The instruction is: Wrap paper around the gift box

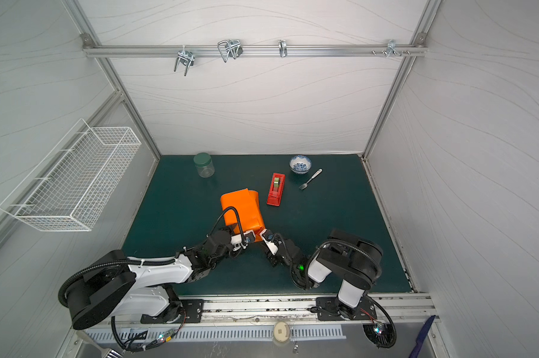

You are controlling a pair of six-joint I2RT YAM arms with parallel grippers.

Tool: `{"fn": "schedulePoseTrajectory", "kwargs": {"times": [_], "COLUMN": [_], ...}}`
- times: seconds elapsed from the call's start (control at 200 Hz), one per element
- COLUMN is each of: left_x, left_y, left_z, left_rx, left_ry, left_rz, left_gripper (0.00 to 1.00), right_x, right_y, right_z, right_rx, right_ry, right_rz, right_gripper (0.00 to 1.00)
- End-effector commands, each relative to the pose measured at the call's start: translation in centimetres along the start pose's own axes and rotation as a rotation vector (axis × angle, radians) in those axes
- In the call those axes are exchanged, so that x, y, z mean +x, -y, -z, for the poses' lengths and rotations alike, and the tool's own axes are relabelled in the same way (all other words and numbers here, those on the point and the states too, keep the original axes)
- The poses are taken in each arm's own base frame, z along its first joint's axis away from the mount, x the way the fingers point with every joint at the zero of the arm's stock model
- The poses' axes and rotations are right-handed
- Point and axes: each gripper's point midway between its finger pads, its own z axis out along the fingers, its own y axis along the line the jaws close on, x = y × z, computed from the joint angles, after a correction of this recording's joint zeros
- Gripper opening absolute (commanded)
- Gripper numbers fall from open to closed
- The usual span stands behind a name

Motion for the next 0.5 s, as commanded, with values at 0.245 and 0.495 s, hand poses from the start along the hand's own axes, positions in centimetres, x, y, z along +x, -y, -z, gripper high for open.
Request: {"fn": "schedulePoseTrajectory", "kwargs": {"times": [0.245, 0.495], "left_x": [-0.7, -0.8], "left_y": [-0.1, -0.1], "left_z": [0.2, 0.3], "left_rx": [0.008, 0.015], "left_ry": [0.03, 0.033], "left_rz": [0.004, 0.011], "left_gripper": [0.79, 0.79], "right_x": [0.9, -0.3], "right_y": [1.2, 2.1], "right_z": [-2.9, -4.4], "right_rx": [-0.029, -0.11], "right_ry": [-0.074, -0.053], "right_rz": [-0.053, -0.102], "right_gripper": [0.77, 0.63]}}
